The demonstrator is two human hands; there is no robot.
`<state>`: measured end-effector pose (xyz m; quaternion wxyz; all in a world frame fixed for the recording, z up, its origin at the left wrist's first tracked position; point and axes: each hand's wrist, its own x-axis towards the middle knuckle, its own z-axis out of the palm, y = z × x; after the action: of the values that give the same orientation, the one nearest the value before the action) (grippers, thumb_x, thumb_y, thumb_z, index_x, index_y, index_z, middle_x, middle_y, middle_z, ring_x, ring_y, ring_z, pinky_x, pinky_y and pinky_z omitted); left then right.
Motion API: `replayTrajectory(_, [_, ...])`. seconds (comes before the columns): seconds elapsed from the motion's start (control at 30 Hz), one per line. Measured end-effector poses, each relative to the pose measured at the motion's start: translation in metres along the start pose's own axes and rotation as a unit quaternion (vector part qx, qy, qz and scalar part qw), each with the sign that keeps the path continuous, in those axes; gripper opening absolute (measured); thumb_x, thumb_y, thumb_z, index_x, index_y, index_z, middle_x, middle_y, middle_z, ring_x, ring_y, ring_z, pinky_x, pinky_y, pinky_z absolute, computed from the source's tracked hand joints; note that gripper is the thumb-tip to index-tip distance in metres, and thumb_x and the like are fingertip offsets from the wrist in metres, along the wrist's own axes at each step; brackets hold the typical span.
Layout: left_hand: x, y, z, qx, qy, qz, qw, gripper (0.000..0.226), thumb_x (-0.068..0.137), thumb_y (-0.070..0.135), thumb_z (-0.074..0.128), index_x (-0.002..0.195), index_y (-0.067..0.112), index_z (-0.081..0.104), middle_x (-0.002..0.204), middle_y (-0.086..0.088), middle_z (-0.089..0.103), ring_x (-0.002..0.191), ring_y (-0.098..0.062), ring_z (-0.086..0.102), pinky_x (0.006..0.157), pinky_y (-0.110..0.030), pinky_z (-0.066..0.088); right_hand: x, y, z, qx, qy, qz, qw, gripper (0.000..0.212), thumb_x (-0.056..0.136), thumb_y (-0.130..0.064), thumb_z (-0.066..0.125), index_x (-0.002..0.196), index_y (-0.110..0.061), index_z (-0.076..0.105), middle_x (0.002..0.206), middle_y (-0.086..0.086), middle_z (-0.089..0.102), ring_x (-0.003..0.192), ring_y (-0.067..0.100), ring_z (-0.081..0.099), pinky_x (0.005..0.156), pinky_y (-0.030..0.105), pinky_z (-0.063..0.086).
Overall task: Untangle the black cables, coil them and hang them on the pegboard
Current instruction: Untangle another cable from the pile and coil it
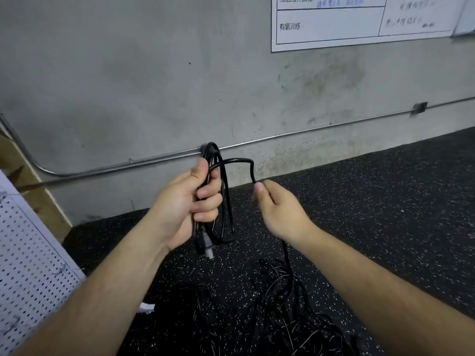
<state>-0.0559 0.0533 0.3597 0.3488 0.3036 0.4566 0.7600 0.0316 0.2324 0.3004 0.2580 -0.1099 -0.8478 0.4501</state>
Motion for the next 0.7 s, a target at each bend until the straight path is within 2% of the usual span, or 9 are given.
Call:
replayTrajectory(0.1, [0.002,-0.013,0.012,0.023,0.010,0.007,1.000,0.030,0.100,0.041,0.045,0.092,0.013,0.044,0.063,0.006,0.030,0.044,-0.003,0.023,0.038,-0.016,0.021,-0.004,-0.015,0.017,-0.023,0.014,-0.028,0.999,0.036,0.108,-0.034,0.041,0.082,-0.013,0.054,0.063,-0.006,0.052,0.053,0.009,0.043,0.053,0.028,0.034])
replayTrajectory(0.27, [0.000,-0.039,0.037,0.167,0.092,0.010,0.982,0.049,0.087,0.063,0.045,0.091,0.015,0.044,0.061,0.007,0.028,0.048,-0.006,0.017,0.039,-0.019,0.018,-0.006,-0.033,0.018,-0.034,0.030,-0.041,0.998,0.032,0.108,-0.032,0.042,0.077,-0.025,0.048,0.069,-0.005,0.060,0.059,0.011,0.053,0.054,0.028,0.039])
replayTrajectory(0.4, [-0.003,-0.039,0.037,0.249,0.094,0.026,0.963,0.058,0.075,0.077,0.049,0.087,0.020,0.048,0.059,0.010,0.031,0.045,-0.006,0.022,0.039,-0.019,0.022,-0.007,-0.034,0.014,-0.093,0.051,-0.058,0.993,0.032,0.105,-0.031,0.045,0.073,-0.030,0.044,0.065,-0.005,0.058,0.055,0.013,0.052,0.050,0.029,0.033])
replayTrajectory(0.5, [-0.004,-0.041,0.033,0.371,0.103,0.056,0.921,0.058,0.074,0.081,0.047,0.091,0.026,0.054,0.057,0.014,0.040,0.044,-0.005,0.035,0.045,-0.028,0.034,-0.009,-0.035,0.013,-0.101,0.047,-0.054,0.992,0.028,0.102,-0.031,0.046,0.076,-0.025,0.053,0.063,-0.004,0.058,0.053,0.014,0.053,0.049,0.029,0.036])
replayTrajectory(0.57, [-0.003,-0.043,0.030,0.447,0.117,0.083,0.883,0.064,0.075,0.083,0.044,0.094,0.022,0.055,0.061,0.012,0.045,0.047,-0.003,0.042,0.053,-0.032,0.040,-0.011,-0.036,0.012,-0.110,0.051,-0.059,0.991,0.027,0.102,-0.034,0.046,0.089,-0.018,0.063,0.070,-0.002,0.064,0.059,0.017,0.060,0.052,0.034,0.046])
replayTrajectory(0.63, [0.000,-0.044,0.028,0.465,0.147,0.101,0.867,0.066,0.076,0.083,0.042,0.093,0.019,0.053,0.063,0.009,0.048,0.050,-0.003,0.045,0.054,-0.029,0.042,-0.013,-0.037,0.012,-0.119,0.043,-0.074,0.989,0.026,0.104,-0.030,0.046,0.090,-0.013,0.061,0.073,-0.001,0.063,0.063,0.017,0.060,0.055,0.035,0.048])
replayTrajectory(0.7, [0.002,-0.044,0.028,0.472,0.179,0.124,0.854,0.065,0.080,0.080,0.041,0.087,0.016,0.051,0.067,0.006,0.051,0.054,-0.001,0.047,0.056,-0.021,0.041,-0.016,-0.040,0.015,-0.120,0.004,-0.110,0.987,0.022,0.104,-0.022,0.043,0.086,-0.015,0.053,0.074,-0.002,0.057,0.065,0.015,0.054,0.056,0.033,0.039])
